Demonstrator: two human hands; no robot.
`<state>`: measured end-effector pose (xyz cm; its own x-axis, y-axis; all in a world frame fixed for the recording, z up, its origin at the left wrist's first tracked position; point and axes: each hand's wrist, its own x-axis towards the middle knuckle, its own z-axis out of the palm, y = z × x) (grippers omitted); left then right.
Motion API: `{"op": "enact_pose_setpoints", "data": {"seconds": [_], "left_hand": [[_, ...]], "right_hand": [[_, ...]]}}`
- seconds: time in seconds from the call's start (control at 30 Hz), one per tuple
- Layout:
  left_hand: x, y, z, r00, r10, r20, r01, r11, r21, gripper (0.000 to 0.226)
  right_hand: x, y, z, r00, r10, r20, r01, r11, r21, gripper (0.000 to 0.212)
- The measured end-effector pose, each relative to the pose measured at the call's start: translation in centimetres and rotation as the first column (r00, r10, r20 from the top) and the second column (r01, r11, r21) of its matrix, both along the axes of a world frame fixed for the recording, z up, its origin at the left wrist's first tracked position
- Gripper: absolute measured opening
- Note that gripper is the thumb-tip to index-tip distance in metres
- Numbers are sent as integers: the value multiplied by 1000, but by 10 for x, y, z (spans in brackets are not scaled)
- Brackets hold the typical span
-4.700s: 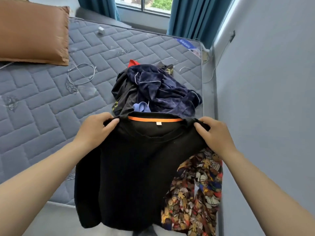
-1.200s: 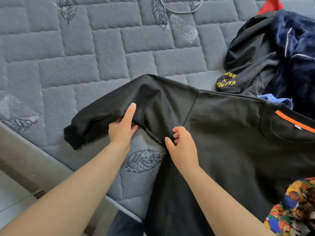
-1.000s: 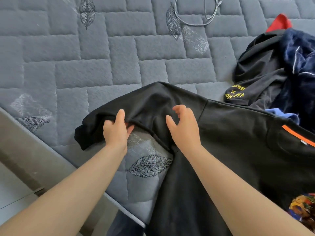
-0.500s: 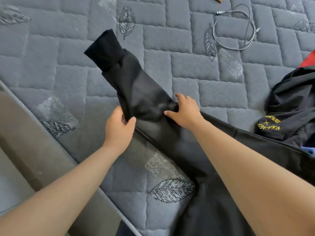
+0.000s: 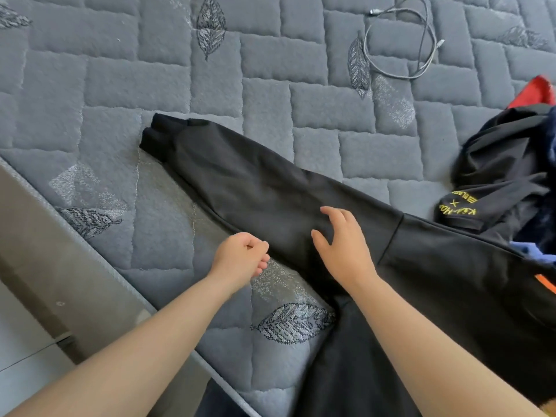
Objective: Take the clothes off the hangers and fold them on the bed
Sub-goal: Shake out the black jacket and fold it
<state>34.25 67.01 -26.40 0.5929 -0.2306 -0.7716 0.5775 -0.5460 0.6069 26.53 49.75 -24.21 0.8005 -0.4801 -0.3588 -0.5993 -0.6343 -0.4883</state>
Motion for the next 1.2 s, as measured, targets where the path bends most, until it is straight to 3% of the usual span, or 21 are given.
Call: {"op": "enact_pose_setpoints", "data": {"seconds": [0.43, 0.8, 1.03, 1.2], "left_hand": [[-125, -111, 33, 914, -384, 130, 397, 914, -84, 15], [-260, -212, 60, 664, -686, 297, 726, 686, -38, 12], [-332, -294, 87, 381, -752, 538, 889, 457, 10, 11], [-374, -350, 107, 4, -657, 754, 948, 243, 207, 40]], "right_hand": [[-215, -88, 32, 910, -415, 6, 414, 907, -76, 37], [-396, -150, 68, 772, -626, 112, 636, 760, -137, 33], [-480, -194, 74, 632, -745, 215, 775, 607, -176, 30], [-516, -215, 65, 556, -788, 265, 831, 524, -184, 45]]}}
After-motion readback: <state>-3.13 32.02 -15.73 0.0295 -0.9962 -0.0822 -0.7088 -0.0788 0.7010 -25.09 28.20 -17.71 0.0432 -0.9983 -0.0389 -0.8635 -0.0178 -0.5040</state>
